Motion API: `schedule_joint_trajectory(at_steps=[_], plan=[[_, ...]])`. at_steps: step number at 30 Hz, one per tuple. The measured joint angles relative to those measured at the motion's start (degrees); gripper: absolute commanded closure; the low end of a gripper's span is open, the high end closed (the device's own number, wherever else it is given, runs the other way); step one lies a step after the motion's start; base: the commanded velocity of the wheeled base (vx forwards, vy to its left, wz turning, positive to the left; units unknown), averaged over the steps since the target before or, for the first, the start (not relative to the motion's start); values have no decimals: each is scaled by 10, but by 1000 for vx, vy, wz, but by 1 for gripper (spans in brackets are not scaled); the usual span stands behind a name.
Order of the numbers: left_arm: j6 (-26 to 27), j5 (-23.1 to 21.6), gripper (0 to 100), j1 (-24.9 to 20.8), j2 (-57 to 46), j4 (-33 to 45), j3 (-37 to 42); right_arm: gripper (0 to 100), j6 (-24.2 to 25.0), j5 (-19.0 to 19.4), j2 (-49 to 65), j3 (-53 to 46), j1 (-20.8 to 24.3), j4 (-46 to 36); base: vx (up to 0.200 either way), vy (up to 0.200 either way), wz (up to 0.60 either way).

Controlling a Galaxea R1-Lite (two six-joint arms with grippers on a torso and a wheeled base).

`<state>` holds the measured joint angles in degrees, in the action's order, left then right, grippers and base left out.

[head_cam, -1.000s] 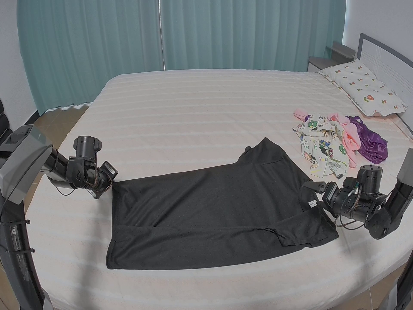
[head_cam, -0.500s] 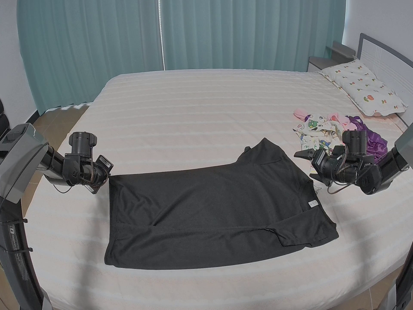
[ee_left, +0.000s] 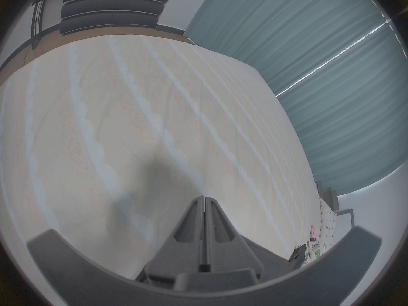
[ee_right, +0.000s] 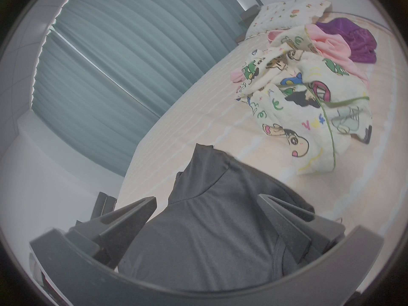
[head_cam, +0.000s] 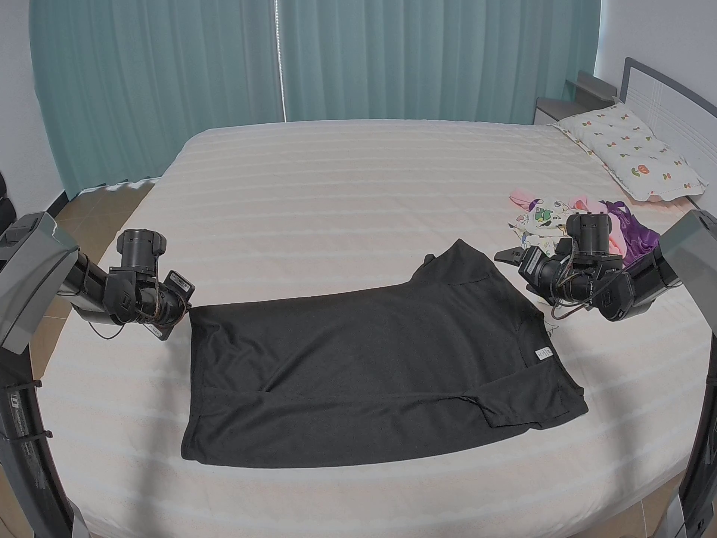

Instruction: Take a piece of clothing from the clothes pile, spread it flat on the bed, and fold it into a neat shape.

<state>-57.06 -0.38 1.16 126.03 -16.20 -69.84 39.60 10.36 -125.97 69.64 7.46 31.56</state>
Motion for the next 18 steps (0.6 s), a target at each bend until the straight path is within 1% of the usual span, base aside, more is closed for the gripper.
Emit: schedule_joint_trajectory(at_steps=[8, 14, 18], plan=[[0, -2, 100, -6, -23, 0, 22, 0, -24, -6, -37, 79, 2, -24, 0, 0, 0], [0, -2, 100, -9, -30, 0, 26, 0, -74, -27, -85, 152, 0, -64, 0, 0, 0], [0, -2, 100, -12, -30, -2, 26, 0, -87, -35, -118, 196, -3, -85, 0, 0, 0]])
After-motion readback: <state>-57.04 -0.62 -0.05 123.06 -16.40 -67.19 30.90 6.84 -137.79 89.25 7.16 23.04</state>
